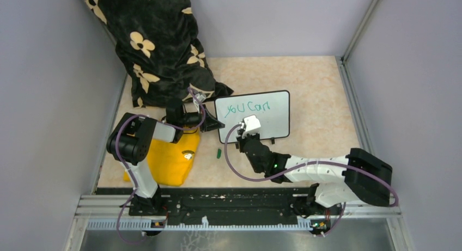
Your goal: Write a sentence on the whiteboard
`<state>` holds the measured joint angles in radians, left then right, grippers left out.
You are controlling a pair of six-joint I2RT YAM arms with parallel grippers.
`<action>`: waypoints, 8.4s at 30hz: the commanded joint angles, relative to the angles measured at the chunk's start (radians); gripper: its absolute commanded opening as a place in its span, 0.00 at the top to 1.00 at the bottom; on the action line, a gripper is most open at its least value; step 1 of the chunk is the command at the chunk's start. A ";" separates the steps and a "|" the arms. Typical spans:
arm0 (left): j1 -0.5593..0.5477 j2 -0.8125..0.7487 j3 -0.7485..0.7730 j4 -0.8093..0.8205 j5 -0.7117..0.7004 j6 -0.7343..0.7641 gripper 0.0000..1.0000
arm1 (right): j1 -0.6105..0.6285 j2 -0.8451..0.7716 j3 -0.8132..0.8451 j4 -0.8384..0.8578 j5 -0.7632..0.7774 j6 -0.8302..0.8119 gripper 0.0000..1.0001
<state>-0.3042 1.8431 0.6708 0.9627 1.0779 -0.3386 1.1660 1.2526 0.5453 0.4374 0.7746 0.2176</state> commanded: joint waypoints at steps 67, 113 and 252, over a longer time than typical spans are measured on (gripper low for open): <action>-0.015 0.019 0.008 -0.075 -0.060 0.082 1.00 | 0.006 0.073 -0.008 -0.019 0.078 0.210 1.00; -0.016 0.019 0.009 -0.073 -0.058 0.079 1.00 | 0.002 0.120 0.047 0.010 -0.002 0.122 1.00; -0.029 0.010 0.016 -0.114 -0.062 0.110 1.00 | -0.077 -0.242 -0.089 -0.075 -0.005 0.114 1.00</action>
<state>-0.3080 1.8378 0.6865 0.9165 1.0840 -0.3126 1.1027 1.1206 0.4961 0.3756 0.7368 0.3172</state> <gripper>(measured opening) 0.146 0.119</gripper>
